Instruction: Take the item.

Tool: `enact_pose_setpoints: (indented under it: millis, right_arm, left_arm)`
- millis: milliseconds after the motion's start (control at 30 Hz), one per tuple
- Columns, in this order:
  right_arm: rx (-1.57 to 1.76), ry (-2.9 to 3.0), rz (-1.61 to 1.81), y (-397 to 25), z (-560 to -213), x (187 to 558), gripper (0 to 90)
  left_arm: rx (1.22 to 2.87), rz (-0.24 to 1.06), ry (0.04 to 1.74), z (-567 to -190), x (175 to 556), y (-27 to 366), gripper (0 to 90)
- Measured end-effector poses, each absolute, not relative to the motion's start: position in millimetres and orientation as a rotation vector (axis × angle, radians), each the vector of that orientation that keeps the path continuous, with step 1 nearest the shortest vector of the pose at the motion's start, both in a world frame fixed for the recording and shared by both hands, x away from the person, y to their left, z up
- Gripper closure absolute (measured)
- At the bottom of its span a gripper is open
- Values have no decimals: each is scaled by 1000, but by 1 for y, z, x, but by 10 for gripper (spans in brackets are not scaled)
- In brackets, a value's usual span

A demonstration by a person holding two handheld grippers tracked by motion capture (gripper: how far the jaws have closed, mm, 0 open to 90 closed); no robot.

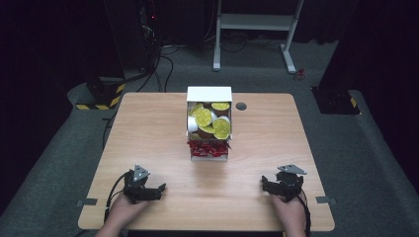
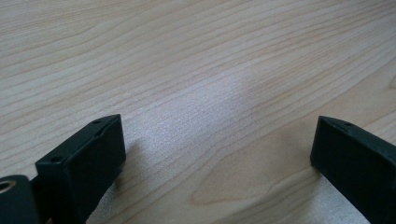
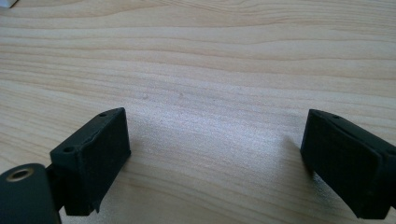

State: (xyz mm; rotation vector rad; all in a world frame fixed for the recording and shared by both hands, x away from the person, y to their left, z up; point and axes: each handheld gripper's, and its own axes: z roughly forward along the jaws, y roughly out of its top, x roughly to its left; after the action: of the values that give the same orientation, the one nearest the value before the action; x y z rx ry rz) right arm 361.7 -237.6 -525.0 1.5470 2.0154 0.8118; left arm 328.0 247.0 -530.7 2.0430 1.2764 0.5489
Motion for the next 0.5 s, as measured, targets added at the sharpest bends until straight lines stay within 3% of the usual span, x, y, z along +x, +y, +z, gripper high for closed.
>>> enact_pose_setpoints:
  millis: [500]
  right_arm:
    - [1546,2018,815,-237,-525,364,78]
  left_arm:
    - [2042,551,1291,-531,327,248,23]
